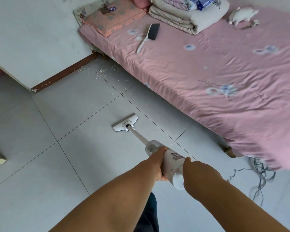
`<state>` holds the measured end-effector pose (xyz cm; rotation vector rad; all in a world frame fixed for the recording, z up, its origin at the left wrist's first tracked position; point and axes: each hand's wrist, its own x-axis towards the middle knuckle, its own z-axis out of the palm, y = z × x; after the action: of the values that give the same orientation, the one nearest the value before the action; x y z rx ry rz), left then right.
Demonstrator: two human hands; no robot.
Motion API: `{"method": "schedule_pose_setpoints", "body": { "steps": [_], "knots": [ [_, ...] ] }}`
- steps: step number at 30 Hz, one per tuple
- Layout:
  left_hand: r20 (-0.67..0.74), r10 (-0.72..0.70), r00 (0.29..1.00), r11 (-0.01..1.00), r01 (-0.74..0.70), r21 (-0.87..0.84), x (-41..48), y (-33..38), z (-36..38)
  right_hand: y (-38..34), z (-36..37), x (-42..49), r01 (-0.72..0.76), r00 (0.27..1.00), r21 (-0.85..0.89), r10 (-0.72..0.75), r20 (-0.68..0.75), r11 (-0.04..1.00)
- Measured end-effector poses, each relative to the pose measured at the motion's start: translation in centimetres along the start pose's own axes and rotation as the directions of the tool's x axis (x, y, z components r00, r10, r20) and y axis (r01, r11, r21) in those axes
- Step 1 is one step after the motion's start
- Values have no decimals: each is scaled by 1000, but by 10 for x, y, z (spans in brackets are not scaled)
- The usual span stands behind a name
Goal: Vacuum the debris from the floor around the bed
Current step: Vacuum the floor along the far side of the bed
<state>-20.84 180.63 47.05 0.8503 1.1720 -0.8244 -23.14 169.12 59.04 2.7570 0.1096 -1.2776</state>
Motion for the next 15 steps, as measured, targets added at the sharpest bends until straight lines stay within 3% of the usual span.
{"method": "schedule_pose_setpoints", "body": {
  "steps": [8,15],
  "knots": [
    [48,-33,998,993,28,114,-32,-106,49,72,51,-95,-42,999,39,42,15,998],
    [129,-77,989,970,44,240,-43,-154,87,106,66,-143,-90,996,81,90,7,993]
  ]
}}
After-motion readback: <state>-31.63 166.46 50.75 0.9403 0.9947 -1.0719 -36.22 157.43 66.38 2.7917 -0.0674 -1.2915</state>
